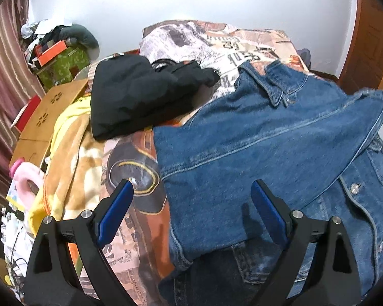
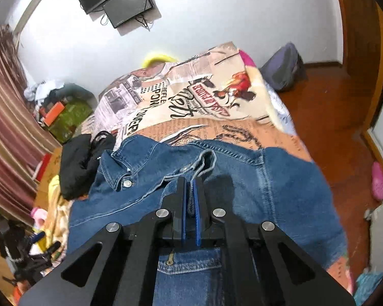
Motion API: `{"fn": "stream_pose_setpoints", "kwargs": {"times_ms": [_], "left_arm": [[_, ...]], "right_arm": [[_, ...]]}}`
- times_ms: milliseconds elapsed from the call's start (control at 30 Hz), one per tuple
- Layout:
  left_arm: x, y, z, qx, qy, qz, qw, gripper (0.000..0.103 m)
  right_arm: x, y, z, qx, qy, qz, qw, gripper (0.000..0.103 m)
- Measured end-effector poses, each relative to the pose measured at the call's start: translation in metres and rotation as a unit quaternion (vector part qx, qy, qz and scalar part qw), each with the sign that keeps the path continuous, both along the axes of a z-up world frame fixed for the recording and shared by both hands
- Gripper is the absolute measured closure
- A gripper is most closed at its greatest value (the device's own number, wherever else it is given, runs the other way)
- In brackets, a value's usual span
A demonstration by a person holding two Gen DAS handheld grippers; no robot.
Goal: Fold large clothes
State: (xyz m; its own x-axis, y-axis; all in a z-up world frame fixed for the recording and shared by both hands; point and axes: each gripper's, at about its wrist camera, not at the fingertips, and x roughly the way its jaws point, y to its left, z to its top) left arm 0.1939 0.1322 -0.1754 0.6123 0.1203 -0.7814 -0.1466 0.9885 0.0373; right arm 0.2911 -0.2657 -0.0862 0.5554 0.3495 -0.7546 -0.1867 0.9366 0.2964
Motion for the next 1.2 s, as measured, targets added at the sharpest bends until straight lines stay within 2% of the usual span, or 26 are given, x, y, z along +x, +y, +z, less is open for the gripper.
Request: {"fn": "stream_pose_setpoints", "kwargs": {"times_ms": [200, 433, 533, 733, 800, 833, 867, 900, 933, 967, 1033, 1200], "left_arm": [[0.001, -0.011, 0.000, -0.012, 0.000, -0.014, 0.9998, 0.009], [-0.001, -0.022, -0.010, -0.008, 0.017, -0.027, 0.9995, 0.010], [-0.001, -0.023, -0.011, -0.009, 0.018, -0.028, 0.9994, 0.010], [0.005, -0.029, 0.000, 0.001, 0.008, -0.035, 0.9994, 0.010], [0.008, -0.032, 0.005, 0.004, 0.001, -0.037, 0.9993, 0.010], [0.010, -0.033, 0.009, 0.005, -0.004, -0.039, 0.9992, 0.010], [0.012, -0.035, 0.013, 0.006, -0.009, -0.040, 0.9991, 0.010], [0.014, -0.036, 0.017, 0.006, -0.014, -0.042, 0.9990, 0.009], [0.017, -0.038, 0.021, 0.006, -0.019, -0.044, 0.9988, 0.009], [0.020, -0.040, 0.026, 0.005, -0.026, -0.046, 0.9986, 0.009], [0.026, -0.045, 0.033, 0.002, -0.036, -0.049, 0.9981, 0.010], [0.040, -0.057, 0.048, -0.006, -0.056, -0.060, 0.9966, 0.009]], "right_arm": [[-0.012, 0.005, -0.011, -0.070, -0.005, 0.005, 0.998, 0.098], [-0.010, -0.021, -0.058, -0.056, 0.084, -0.013, 0.995, 0.098], [-0.014, -0.026, -0.063, -0.082, 0.092, -0.025, 0.992, 0.098], [-0.018, -0.051, -0.054, -0.050, 0.121, -0.043, 0.991, 0.097], [-0.021, -0.056, -0.045, -0.057, 0.110, -0.051, 0.991, 0.093], [-0.024, -0.059, -0.039, -0.064, 0.102, -0.057, 0.991, 0.085], [-0.026, -0.062, -0.033, -0.069, 0.093, -0.065, 0.991, 0.072], [-0.029, -0.068, -0.026, -0.073, 0.083, -0.076, 0.991, 0.064], [-0.032, -0.072, -0.021, -0.074, 0.075, -0.088, 0.991, 0.049], [-0.035, -0.077, -0.016, -0.071, 0.067, -0.099, 0.990, 0.040], [-0.042, -0.091, -0.008, -0.054, 0.051, -0.121, 0.990, 0.038], [-0.049, -0.123, -0.008, -0.015, 0.055, -0.147, 0.987, 0.038]]}}
